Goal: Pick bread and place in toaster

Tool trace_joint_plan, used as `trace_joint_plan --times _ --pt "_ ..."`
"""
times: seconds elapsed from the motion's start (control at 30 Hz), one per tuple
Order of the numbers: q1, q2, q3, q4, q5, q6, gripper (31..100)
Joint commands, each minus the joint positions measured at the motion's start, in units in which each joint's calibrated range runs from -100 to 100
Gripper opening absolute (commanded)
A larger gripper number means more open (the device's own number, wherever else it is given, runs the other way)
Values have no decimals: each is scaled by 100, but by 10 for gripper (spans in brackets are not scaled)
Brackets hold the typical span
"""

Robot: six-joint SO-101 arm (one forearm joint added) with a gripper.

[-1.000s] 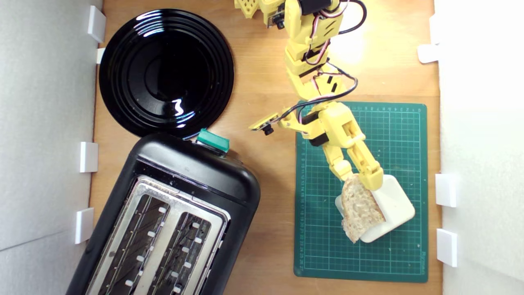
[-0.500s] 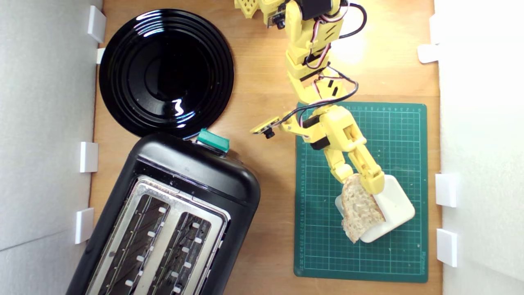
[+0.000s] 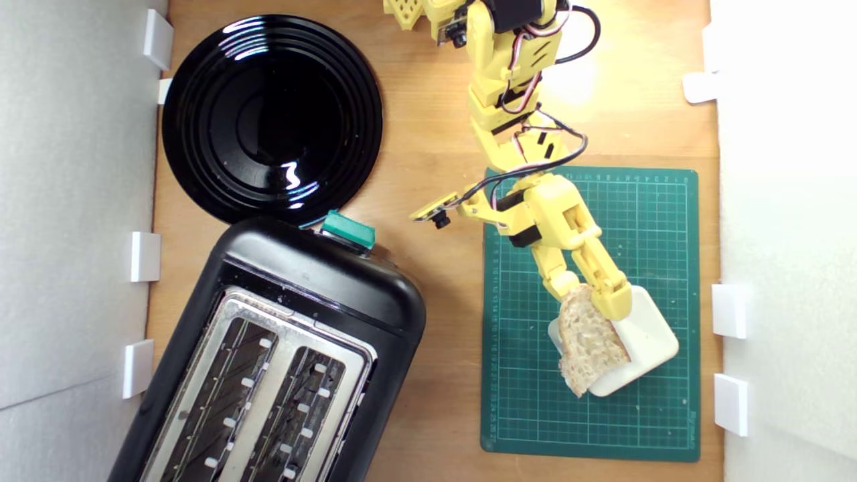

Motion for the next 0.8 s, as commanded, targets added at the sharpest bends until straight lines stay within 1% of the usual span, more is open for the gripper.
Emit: trace_joint_plan --times 0.0,0.67,0.77 --pt "-37 -85 -213 -39 -147 50 954" --pt "92 -85 -204 -39 -147 50 953" --pt "189 -85 -204 -39 -147 50 953"
